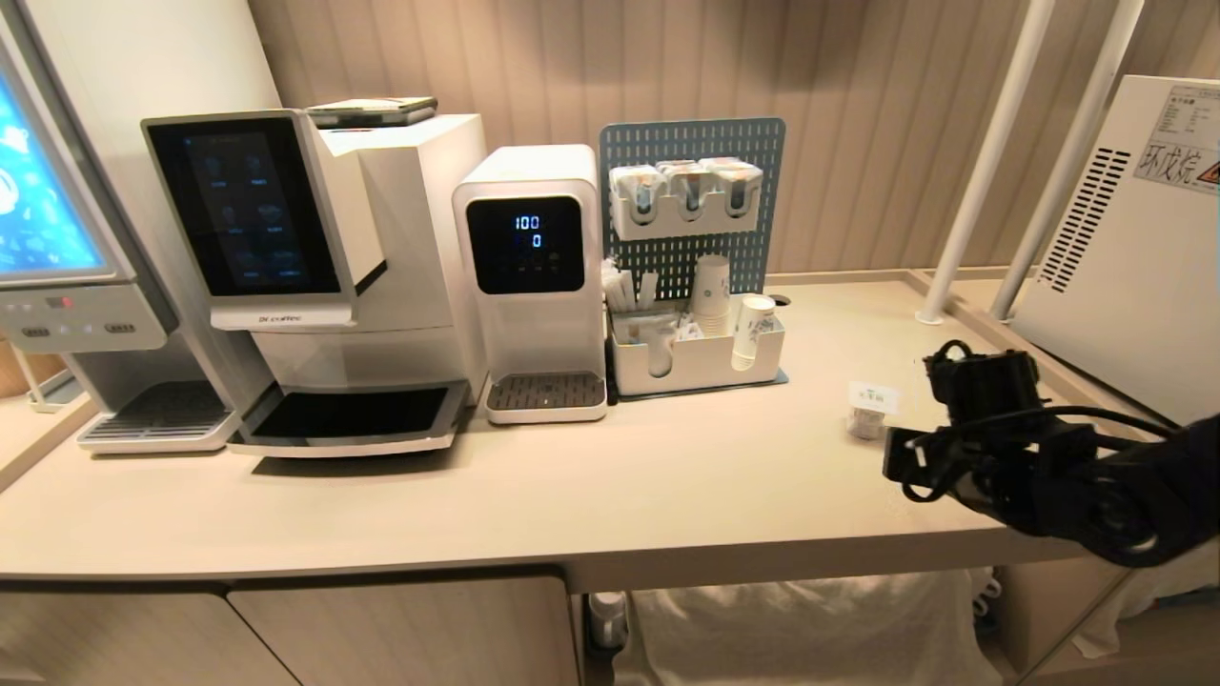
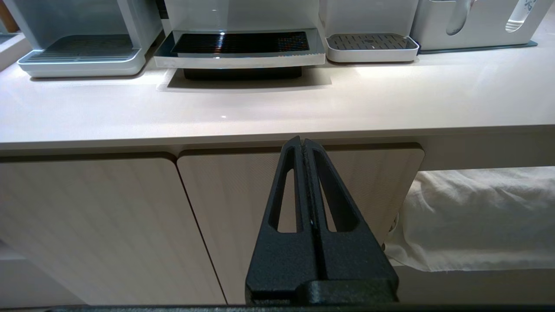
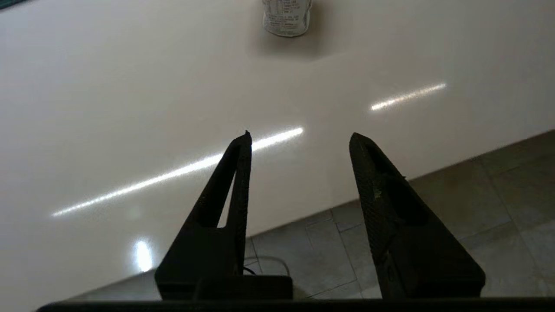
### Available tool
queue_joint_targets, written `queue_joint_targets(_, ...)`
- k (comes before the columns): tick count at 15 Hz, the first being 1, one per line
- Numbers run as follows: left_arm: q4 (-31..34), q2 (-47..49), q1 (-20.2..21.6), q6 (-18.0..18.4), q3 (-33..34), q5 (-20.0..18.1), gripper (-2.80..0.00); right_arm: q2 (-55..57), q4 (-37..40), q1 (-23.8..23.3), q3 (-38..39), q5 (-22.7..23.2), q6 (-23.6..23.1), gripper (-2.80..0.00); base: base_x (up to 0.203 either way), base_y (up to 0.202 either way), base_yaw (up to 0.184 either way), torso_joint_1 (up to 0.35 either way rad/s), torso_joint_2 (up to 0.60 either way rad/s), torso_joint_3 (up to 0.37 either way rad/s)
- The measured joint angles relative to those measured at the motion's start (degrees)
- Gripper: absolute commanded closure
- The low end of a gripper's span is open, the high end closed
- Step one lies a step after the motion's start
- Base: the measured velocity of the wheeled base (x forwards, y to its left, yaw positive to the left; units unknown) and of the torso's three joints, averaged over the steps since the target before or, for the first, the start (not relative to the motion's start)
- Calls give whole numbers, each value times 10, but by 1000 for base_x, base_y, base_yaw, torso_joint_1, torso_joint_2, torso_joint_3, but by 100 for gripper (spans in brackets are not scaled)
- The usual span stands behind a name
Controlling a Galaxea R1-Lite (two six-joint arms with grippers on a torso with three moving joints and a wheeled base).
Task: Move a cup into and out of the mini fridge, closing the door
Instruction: Place the yoghurt on the table, then close the freezer door
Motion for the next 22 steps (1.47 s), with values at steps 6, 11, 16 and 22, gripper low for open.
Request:
queue_joint_targets(6,0,0,0,0,0,0,0,-260,38,8,109,0,-10,0,0,0,0,0,0,0)
queue_joint_targets(11,0,0,0,0,0,0,0,-518,187,22,124,-208,-34,0,0,0,0,0,0,0)
queue_joint_targets(16,0,0,0,0,0,0,0,-769,258,-63,199,-288,-108,0,0,0,0,0,0,0)
queue_joint_targets(22,0,0,0,0,0,0,0,-1006,220,-144,321,-112,-173,0,0,0,0,0,0,0)
